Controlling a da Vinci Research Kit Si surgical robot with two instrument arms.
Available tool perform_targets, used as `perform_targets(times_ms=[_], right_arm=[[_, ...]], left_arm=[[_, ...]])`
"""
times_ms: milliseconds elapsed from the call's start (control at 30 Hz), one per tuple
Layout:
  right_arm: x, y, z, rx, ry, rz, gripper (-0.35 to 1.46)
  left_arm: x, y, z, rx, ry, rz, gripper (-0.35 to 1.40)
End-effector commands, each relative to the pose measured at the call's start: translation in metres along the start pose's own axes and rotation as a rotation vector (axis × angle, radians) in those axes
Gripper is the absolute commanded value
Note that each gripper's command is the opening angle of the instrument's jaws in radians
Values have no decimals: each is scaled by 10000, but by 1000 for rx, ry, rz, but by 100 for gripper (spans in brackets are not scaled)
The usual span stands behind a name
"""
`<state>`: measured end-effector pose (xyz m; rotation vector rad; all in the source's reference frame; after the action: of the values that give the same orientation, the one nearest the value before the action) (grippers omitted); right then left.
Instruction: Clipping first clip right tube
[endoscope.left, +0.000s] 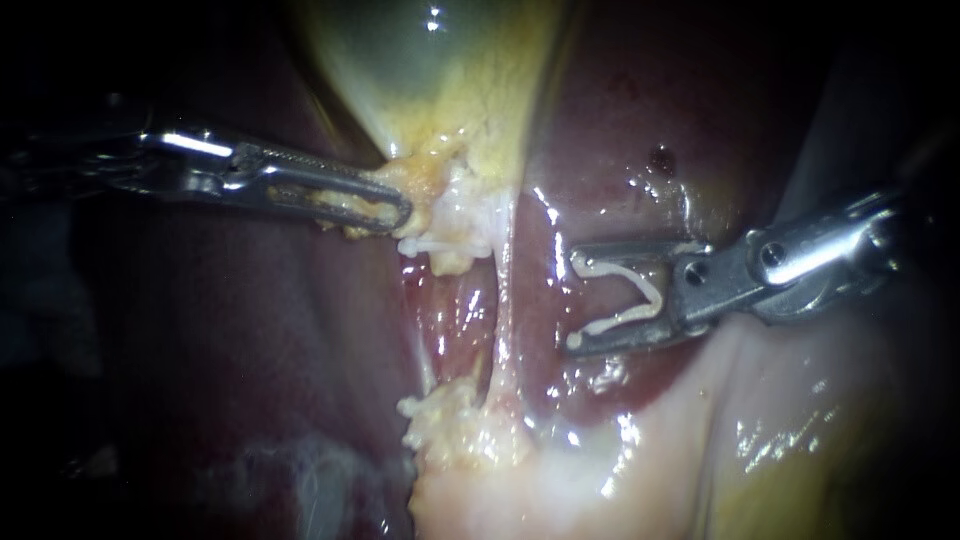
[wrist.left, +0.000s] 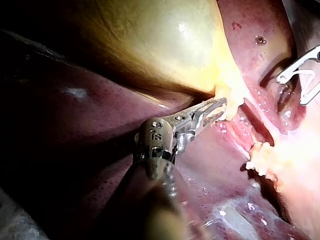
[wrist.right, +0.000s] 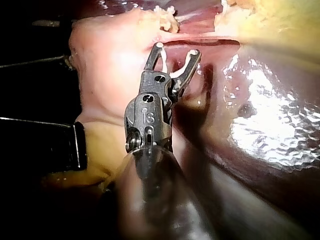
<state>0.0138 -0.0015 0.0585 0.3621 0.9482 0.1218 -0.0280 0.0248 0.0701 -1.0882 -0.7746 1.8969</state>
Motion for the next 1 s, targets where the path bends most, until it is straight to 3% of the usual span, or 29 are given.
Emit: perform_targets(times_ms=[33,200,367,533,667,1000], right_arm=[[0,0,1,-2,1,0,50],[-1,1,1,1,2,0,50],[-1,1,1,6,6,0,50],[-1,1,1,6,9,0,50],[-1,1,1,7,15,0,50],[0,0,2,9,22,1,50]], left_arm=[[0,0,-1,0,0,0,-35],[0,3,-10,-5,-2,-1,-35],[5,22,-30,-17,-8,-6,-35],[23,47,-62,-11,-4,-25,-35],[39,61,-84,-9,18,-14,-35],[43,63,-91,-5,22,-6,-35]])
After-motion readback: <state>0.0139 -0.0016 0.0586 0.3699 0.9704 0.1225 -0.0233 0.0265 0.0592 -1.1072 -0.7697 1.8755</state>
